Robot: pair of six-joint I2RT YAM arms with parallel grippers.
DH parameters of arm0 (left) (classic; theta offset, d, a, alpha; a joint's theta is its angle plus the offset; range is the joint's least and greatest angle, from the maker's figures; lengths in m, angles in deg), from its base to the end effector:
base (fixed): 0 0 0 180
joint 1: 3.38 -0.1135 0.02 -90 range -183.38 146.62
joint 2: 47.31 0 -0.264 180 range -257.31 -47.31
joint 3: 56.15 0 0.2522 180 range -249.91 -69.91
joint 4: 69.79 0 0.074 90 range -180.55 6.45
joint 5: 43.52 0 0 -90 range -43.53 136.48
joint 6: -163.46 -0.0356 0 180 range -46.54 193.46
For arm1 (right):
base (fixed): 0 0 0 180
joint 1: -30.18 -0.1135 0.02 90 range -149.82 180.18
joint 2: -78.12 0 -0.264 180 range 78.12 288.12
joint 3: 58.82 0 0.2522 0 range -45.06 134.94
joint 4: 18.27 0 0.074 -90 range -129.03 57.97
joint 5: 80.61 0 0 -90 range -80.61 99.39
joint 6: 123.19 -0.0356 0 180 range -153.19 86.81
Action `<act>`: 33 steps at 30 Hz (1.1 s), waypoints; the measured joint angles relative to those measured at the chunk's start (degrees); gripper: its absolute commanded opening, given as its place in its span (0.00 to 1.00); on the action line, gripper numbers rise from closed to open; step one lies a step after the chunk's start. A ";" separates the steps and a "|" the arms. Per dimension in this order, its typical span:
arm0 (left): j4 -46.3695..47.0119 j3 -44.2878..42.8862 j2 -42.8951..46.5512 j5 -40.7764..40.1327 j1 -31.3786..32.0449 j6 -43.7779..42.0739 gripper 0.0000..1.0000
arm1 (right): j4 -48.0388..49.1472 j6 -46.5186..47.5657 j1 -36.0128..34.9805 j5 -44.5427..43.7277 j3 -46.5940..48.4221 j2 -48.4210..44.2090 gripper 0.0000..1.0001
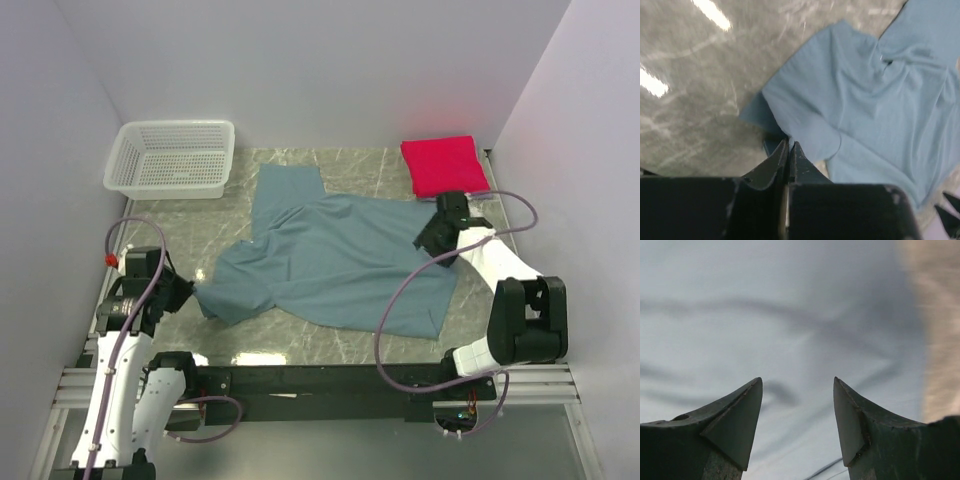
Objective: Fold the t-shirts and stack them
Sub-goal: Flatten the tshirt out
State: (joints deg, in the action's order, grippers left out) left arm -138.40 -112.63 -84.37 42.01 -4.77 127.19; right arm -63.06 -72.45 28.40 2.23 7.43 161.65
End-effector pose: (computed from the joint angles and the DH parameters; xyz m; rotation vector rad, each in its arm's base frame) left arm 0.1186 0.0057 0.2736 -1.1655 2.1564 -0.3163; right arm 0.2823 0.0043 0.2043 0.8875 2.4882 0.0755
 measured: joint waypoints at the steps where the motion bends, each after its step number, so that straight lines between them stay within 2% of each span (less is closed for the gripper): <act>1: -0.42 0.50 0.59 0.79 0.04 0.20 0.13 | 0.09 0.22 -2.40 -0.35 0.76 -0.57 0.66; 4: -2.45 1.42 2.58 3.04 0.11 1.03 0.27 | 0.44 1.11 -8.70 -0.50 2.62 -1.11 0.66; 6: -4.02 1.33 4.35 3.50 0.11 1.68 0.30 | 0.59 1.62 -12.52 -0.31 3.50 -0.94 0.65; 8: -6.73 0.42 6.62 3.48 0.11 2.38 0.39 | 0.74 2.10 -15.85 -0.15 3.98 -0.63 0.65; 9: -8.57 -0.61 7.82 3.15 0.15 2.80 0.43 | 0.85 2.38 -17.33 0.09 4.00 -0.37 0.65; 13: -14.67 -7.76 12.90 0.50 0.15 4.35 0.70 | 1.14 3.54 -20.90 1.60 3.96 0.50 0.65; 15: -15.65 -10.84 14.69 -0.57 0.15 4.52 0.74 | 1.86 4.68 -21.97 2.80 3.74 0.74 0.64; 17: -15.39 -12.35 15.67 -1.38 0.20 4.15 0.72 | 2.27 5.79 -22.93 4.28 3.58 1.05 0.63; 19: -14.36 -12.41 14.91 -1.33 0.20 3.32 0.65 | 2.91 7.13 -24.52 5.97 3.28 1.27 0.63; 23: -5.27 -11.04 5.53 3.04 0.20 0.92 0.61 | 4.52 9.25 -29.22 8.83 2.89 1.42 0.61; 25: 0.42 -11.19 -2.16 6.21 0.42 0.42 0.52 | 5.40 10.12 -31.06 10.45 2.16 1.42 0.60; 28: 8.28 -14.53 -16.79 6.93 3.65 -0.98 0.45 | 6.47 11.69 -32.46 12.87 0.17 1.42 0.57; 33: 15.61 -30.18 -42.18 2.36 12.72 -5.51 0.38 | 7.28 13.62 -33.11 15.50 -2.71 1.40 0.56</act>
State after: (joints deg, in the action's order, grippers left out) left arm -122.79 -142.82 -126.55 44.37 7.96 121.69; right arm -55.78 -58.84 -4.71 17.73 4.72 163.05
